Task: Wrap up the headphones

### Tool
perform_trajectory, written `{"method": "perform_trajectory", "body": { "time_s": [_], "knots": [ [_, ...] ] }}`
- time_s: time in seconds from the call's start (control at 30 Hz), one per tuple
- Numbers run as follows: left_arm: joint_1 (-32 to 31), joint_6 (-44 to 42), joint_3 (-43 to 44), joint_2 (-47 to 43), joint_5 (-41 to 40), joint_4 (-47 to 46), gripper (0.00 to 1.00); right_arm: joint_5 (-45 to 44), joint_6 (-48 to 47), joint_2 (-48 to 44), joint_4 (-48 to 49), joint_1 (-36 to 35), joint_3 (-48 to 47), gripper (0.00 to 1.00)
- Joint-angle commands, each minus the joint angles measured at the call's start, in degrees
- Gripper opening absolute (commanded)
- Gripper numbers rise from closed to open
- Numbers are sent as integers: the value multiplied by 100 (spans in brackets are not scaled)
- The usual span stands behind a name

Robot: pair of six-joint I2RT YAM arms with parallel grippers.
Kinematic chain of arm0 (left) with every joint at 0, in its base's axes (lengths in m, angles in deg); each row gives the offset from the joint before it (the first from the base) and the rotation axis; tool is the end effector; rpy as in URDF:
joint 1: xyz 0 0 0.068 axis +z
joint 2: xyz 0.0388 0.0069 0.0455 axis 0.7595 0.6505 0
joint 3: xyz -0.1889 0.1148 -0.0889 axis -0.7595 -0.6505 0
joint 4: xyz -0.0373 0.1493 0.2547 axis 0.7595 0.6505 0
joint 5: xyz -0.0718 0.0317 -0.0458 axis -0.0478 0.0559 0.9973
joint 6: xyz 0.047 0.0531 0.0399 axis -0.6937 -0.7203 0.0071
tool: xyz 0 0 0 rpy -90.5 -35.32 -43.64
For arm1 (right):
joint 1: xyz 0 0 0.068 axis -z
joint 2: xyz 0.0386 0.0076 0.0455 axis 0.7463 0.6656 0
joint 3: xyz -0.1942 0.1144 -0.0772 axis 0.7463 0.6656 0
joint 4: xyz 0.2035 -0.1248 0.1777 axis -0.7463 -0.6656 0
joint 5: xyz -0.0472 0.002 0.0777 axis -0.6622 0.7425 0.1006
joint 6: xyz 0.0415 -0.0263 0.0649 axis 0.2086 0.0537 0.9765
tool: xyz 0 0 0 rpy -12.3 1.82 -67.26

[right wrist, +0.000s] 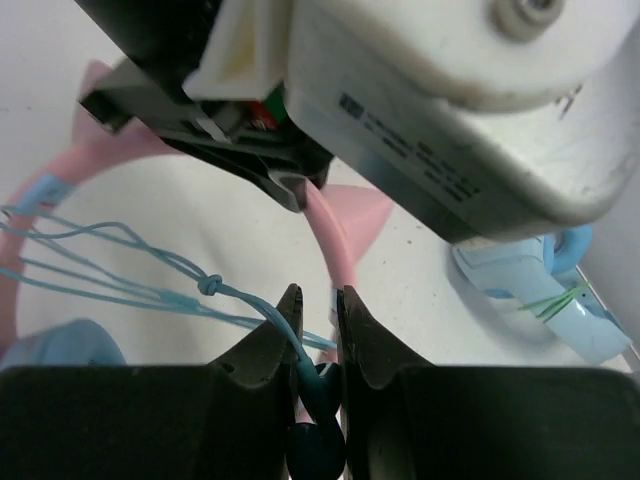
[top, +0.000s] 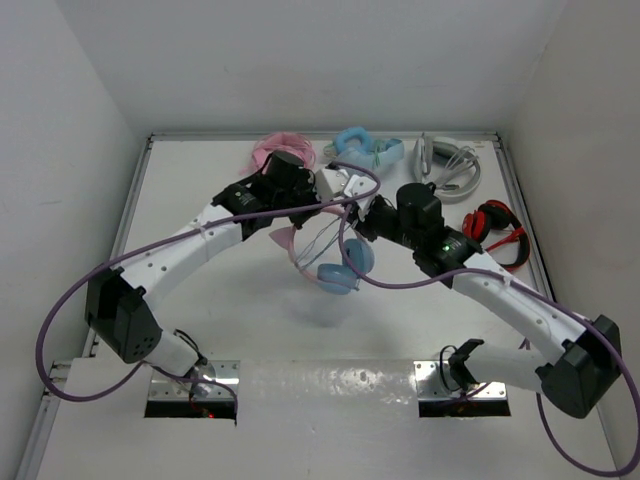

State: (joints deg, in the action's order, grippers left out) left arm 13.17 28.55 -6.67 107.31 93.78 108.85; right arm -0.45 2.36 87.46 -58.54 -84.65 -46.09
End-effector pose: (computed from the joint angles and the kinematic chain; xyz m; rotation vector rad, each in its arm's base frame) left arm 0.3146 -0.2448 0.2731 1.3046 1.8270 -0.2377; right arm 0.2826 0.2242 0.2681 -0.9491 1.5985 0.4060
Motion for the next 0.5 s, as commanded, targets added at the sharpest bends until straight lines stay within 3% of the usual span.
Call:
{"method": "perform_trajectory", "body": {
  "time_s": [0.0,0.23,0.47],
  "knots": [
    [434,1011,492,-306,-761,-277,0,-652,1655,-966,577,694,98,0],
    [557,1265,544,-191,-395,-259,0,-1217,1348,-853,234,694,107,0],
    [654,1416,791,-437,11,-303,0,-1710,1049,78,-679,668,-261,0]
  ]
}}
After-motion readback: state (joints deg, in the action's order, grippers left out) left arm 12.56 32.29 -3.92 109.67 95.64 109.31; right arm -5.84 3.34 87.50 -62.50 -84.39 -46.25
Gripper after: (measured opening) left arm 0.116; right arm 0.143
